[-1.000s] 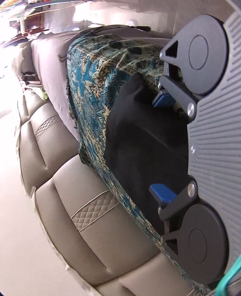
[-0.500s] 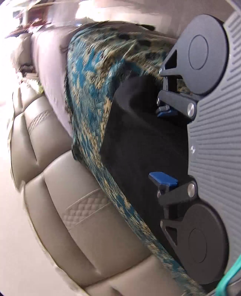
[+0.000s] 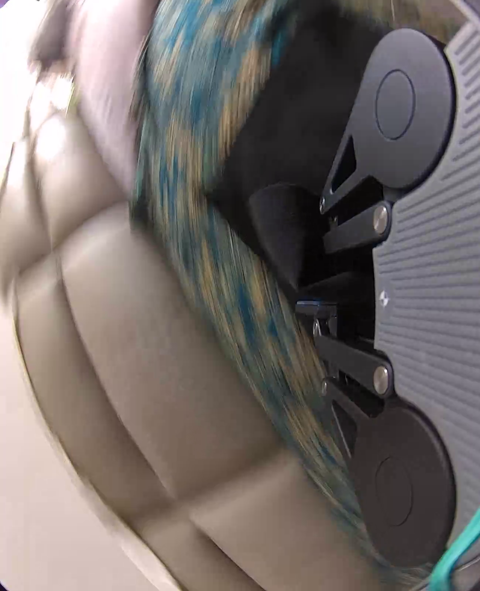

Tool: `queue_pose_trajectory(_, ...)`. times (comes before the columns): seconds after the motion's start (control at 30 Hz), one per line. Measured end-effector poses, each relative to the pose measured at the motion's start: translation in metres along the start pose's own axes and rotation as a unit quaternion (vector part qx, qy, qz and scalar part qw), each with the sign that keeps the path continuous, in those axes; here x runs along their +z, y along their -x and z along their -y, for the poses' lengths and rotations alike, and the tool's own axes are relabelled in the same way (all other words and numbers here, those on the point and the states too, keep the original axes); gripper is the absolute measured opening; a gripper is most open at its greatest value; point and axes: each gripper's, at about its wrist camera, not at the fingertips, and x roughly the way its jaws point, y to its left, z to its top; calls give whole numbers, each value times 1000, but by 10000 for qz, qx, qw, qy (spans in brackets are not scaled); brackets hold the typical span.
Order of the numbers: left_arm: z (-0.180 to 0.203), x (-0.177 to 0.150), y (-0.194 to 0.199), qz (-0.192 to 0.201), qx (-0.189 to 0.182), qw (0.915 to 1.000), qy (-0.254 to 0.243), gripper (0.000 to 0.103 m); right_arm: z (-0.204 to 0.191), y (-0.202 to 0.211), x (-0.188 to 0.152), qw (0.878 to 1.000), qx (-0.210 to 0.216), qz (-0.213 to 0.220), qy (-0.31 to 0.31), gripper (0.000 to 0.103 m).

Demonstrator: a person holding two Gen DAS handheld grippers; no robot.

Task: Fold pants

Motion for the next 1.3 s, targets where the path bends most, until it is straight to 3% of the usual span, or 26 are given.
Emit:
queue_pose_trajectory(0.07,0,0,0,-2,-5,10000,4,56,-57,-1,-21,9940,637,-235,853,6)
queue_pose_trajectory(0.2,0,0,0,-4,-9,10000,14,56,-163,16,-95,9482,1852,-770,2465,6)
queue_pose_trajectory(0.3,0,0,0,-5,-11,10000,16,56,-201,34,-141,9225,2184,-882,3058,8)
queue_pose_trajectory(0.37,-1,0,0,-3,-15,10000,22,56,-215,47,-156,9061,2206,-672,3548,16)
queue_pose_trajectory(0.4,-1,0,0,-4,-16,10000,28,56,-219,53,-161,8988,2251,-579,3717,34)
queue_pose_trajectory(0.47,-1,0,0,-8,-28,10000,52,56,-217,58,-163,8941,2380,-618,3743,44)
queue_pose_trajectory(0.53,-1,0,0,-9,-41,10000,71,58,-209,62,-163,8938,2543,-675,3631,61)
queue_pose_trajectory(0.77,-6,9,19,-33,-408,9990,192,61,-170,77,-146,8788,3443,-903,3178,88)
queue_pose_trajectory(0.83,-4,13,32,65,-621,9976,291,61,-157,82,-144,8808,3531,-876,3030,90)
queue_pose_trajectory(0.9,4,16,50,181,-890,9955,266,61,-145,83,-140,8929,3410,-748,2845,91)
queue_pose_trajectory(1.0,24,15,75,333,-1318,9907,113,63,-112,84,-128,9314,2845,-433,2227,91)
queue_pose_trajectory(1.1,51,8,94,353,-1730,9842,-127,63,-69,83,-108,9708,1908,-76,1454,91)
queue_pose_trajectory(1.17,71,3,100,324,-1948,9800,-256,63,-36,84,-94,9891,1168,188,879,89)
queue_pose_trajectory(1.23,91,-2,103,328,-2091,9765,-407,59,2,85,-79,9981,413,443,116,83)
queue_pose_trajectory(1.3,111,-6,104,296,-2157,9744,-566,56,40,90,-69,9953,-239,665,-655,75)
